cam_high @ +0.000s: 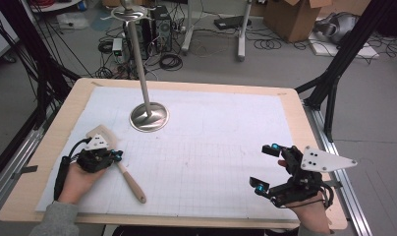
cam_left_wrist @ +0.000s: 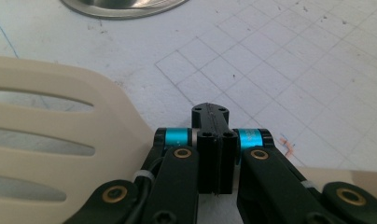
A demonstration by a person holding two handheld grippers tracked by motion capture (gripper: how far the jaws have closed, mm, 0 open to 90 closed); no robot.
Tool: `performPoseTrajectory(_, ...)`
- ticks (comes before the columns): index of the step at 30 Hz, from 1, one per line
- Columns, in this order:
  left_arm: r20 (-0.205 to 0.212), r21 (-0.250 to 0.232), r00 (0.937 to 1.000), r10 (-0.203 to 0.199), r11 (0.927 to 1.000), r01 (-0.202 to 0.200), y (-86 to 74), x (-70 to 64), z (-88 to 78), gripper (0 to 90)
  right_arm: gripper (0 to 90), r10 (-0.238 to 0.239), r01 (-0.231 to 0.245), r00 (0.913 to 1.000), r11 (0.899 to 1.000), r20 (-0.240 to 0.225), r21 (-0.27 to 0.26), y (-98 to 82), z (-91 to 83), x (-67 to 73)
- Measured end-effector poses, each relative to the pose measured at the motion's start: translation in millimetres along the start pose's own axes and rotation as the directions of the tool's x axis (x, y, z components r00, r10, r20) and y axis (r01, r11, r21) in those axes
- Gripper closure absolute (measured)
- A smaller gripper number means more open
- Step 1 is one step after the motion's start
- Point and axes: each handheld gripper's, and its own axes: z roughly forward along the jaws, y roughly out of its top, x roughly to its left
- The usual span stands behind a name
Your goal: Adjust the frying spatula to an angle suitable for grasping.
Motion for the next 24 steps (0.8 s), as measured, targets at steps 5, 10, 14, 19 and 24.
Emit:
performPoseTrajectory(5,0.003,-0.029,0.9998,-0.018,0.9994,0.018,-6.8,-1.4,-8.1,89.7,3.5,0.0,0.0,1.0,1.0,-0.004,-0.001,-0.4,1.3,-2.1)
performPoseTrajectory(10,-0.001,-0.021,0.9999,-0.013,0.9997,0.013,-9.2,-3.6,-12.0,89.8,3.5,0.002,-0.002,0.9999,1.0,-0.015,0.003,0.1,4.4,-2.6)
performPoseTrajectory(14,-0.003,-0.021,0.9998,-0.021,0.9996,0.021,-11.8,-4.5,-15.3,89.8,3.5,0.0,0.0,0.9997,1.0,-0.024,0.016,-0.4,9.4,-3.2)
performPoseTrajectory(19,-0.005,-0.019,0.9996,-0.03,0.9994,0.03,-15.3,-6.2,-19.7,89.8,3.5,-0.001,0.002,0.9994,1.0,-0.035,0.028,-0.7,14.0,-4.1)
performPoseTrajectory(24,-0.006,-0.021,0.9994,-0.033,0.9992,0.033,-18.1,-7.4,-22.8,89.7,3.5,0.005,-0.004,0.9989,1.0,-0.048,0.022,0.6,14.6,-4.4)
